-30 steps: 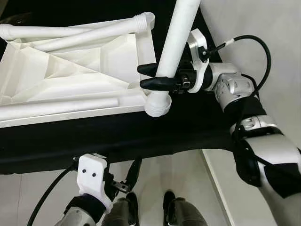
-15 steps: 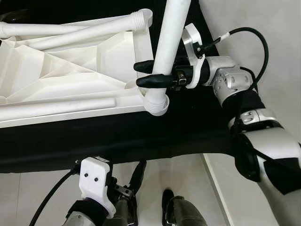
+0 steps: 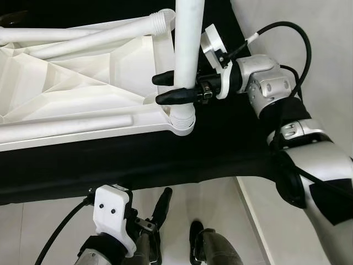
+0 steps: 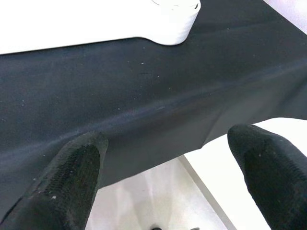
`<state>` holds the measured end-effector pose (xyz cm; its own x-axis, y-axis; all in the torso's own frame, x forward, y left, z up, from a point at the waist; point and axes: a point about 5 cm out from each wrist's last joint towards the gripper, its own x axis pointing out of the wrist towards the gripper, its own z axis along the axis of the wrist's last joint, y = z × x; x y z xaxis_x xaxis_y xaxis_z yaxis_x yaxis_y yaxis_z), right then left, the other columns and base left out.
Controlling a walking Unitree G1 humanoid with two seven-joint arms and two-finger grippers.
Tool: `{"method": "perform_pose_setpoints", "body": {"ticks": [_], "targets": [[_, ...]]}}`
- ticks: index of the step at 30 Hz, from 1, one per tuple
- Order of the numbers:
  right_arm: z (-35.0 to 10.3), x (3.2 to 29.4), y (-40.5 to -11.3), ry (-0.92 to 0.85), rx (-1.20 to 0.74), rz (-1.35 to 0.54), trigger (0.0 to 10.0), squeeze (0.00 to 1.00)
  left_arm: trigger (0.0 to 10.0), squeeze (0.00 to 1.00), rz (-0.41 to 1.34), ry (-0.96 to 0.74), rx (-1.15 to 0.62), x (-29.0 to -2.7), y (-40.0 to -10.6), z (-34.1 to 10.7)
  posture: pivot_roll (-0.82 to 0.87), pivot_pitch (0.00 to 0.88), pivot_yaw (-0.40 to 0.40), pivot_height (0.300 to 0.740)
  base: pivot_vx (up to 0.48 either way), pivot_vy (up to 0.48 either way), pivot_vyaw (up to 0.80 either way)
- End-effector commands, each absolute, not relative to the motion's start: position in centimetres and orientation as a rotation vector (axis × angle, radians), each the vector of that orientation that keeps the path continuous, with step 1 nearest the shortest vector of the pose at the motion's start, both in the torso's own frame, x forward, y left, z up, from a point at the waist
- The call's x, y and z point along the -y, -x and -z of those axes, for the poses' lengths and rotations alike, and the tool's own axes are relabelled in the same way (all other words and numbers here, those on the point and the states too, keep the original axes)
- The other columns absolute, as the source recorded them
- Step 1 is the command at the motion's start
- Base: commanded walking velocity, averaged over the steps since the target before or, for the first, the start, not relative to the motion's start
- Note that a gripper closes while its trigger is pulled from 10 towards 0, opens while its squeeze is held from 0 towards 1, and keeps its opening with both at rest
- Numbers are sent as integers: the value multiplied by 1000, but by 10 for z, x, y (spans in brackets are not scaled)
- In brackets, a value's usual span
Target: Building children table
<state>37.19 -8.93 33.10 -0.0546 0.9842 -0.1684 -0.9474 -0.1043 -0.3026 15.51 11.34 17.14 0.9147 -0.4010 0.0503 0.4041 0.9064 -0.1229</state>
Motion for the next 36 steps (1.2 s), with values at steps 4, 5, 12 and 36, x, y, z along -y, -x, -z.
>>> {"method": "perform_pose_setpoints", "body": {"ticks": [4,5,12,36], "targets": [[-289,91,-377,451,-113,-1612,10000,0,10000,0,412,127,17,-114,-152,-171,6,439,24,740,0,0,0],[-289,91,-377,451,-113,-1612,10000,0,10000,0,412,127,17,-114,-152,-171,6,439,24,740,0,0,0],[-284,88,-375,537,-126,-1631,10000,0,10000,0,410,125,20,-114,-153,-171,0,441,18,740,0,0,0],[-271,103,-383,350,-133,-1419,10000,0,10000,0,405,128,26,-115,-156,-171,-14,438,21,740,0,0,0]]}}
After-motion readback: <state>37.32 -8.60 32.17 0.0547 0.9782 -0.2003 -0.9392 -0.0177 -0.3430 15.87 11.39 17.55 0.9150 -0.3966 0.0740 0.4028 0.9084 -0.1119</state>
